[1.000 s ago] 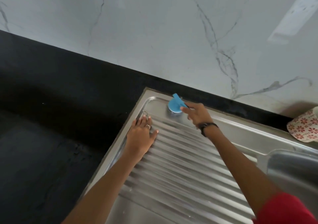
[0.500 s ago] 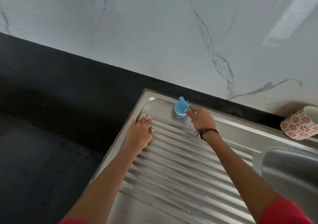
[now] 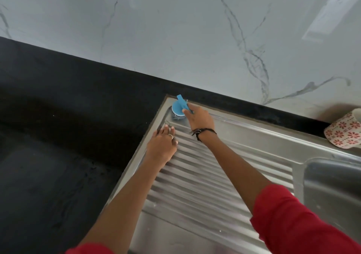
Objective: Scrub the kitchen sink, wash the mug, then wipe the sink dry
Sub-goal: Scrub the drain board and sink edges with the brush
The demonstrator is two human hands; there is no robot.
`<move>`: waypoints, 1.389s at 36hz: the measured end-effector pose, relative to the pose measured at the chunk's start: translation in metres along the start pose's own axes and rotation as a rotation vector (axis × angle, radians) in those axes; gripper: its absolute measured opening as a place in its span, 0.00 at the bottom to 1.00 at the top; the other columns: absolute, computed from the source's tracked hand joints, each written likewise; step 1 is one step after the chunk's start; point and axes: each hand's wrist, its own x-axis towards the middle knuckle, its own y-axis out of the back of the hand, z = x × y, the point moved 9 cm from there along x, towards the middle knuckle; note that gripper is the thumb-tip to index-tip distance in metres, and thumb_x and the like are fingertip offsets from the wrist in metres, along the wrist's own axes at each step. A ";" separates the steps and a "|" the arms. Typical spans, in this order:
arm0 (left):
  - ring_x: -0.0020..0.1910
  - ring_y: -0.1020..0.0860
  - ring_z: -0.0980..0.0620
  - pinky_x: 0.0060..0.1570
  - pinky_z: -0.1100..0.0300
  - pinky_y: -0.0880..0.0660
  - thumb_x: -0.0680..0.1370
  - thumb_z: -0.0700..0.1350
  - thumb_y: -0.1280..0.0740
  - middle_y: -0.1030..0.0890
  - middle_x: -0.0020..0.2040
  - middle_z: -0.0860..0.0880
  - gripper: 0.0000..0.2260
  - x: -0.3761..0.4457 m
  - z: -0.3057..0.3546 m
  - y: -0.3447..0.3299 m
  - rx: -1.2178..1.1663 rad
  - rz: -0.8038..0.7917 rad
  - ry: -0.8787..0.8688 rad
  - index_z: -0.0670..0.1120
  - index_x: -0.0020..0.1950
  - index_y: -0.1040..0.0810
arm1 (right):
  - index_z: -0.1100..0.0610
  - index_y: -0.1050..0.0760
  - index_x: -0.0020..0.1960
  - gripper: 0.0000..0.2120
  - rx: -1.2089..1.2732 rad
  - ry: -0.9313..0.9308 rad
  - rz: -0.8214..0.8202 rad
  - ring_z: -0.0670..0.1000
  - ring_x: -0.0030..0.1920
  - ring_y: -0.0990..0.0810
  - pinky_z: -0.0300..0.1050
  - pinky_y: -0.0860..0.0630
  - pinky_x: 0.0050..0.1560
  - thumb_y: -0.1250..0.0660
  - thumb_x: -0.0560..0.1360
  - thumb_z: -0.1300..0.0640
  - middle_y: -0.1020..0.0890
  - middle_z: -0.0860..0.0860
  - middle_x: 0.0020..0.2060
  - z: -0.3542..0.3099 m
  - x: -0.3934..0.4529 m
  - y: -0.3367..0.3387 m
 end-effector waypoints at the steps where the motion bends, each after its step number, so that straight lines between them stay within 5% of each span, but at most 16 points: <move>1: 0.76 0.47 0.49 0.74 0.53 0.49 0.82 0.49 0.49 0.44 0.76 0.44 0.24 0.000 0.000 0.000 -0.006 -0.003 -0.002 0.44 0.76 0.47 | 0.53 0.31 0.68 0.18 -0.043 0.011 0.001 0.53 0.48 0.21 0.50 0.22 0.51 0.45 0.80 0.49 0.20 0.55 0.51 0.004 -0.004 0.005; 16: 0.76 0.50 0.49 0.75 0.53 0.51 0.82 0.48 0.50 0.46 0.77 0.44 0.23 0.002 0.000 -0.003 0.005 -0.010 -0.004 0.43 0.76 0.48 | 0.52 0.34 0.71 0.21 0.050 0.017 -0.007 0.54 0.53 0.21 0.49 0.23 0.55 0.44 0.80 0.48 0.21 0.55 0.56 -0.019 0.013 -0.006; 25: 0.76 0.48 0.49 0.75 0.53 0.50 0.82 0.49 0.50 0.45 0.77 0.44 0.23 -0.001 0.000 -0.001 0.022 0.036 -0.031 0.44 0.76 0.48 | 0.53 0.34 0.71 0.19 -0.116 0.033 0.019 0.53 0.49 0.21 0.45 0.24 0.48 0.45 0.81 0.50 0.21 0.55 0.55 0.008 -0.010 0.018; 32: 0.77 0.54 0.51 0.74 0.55 0.57 0.80 0.61 0.49 0.52 0.78 0.45 0.31 -0.008 -0.002 -0.011 -0.043 0.016 -0.037 0.47 0.77 0.53 | 0.53 0.32 0.69 0.18 -0.154 0.083 -0.022 0.52 0.46 0.21 0.46 0.23 0.46 0.46 0.81 0.50 0.20 0.55 0.52 -0.024 0.006 0.000; 38: 0.76 0.59 0.50 0.74 0.53 0.60 0.78 0.64 0.52 0.60 0.77 0.47 0.34 -0.012 -0.005 -0.020 -0.029 -0.031 -0.033 0.49 0.76 0.62 | 0.49 0.36 0.72 0.20 -0.132 -0.010 0.002 0.56 0.53 0.22 0.53 0.23 0.53 0.46 0.81 0.47 0.20 0.56 0.55 0.041 -0.023 0.034; 44: 0.76 0.61 0.49 0.74 0.52 0.60 0.78 0.65 0.53 0.62 0.77 0.46 0.35 -0.012 -0.002 -0.020 0.016 -0.061 -0.047 0.49 0.76 0.63 | 0.51 0.34 0.71 0.21 -0.123 -0.182 0.129 0.60 0.56 0.23 0.49 0.28 0.52 0.44 0.80 0.48 0.21 0.59 0.58 0.115 -0.069 0.090; 50: 0.76 0.62 0.46 0.75 0.48 0.58 0.78 0.64 0.54 0.63 0.76 0.43 0.35 -0.010 0.002 -0.020 0.089 -0.149 -0.067 0.47 0.76 0.65 | 0.52 0.34 0.71 0.20 -0.068 -0.228 0.152 0.59 0.55 0.23 0.52 0.27 0.55 0.45 0.81 0.48 0.21 0.59 0.57 0.111 -0.068 0.084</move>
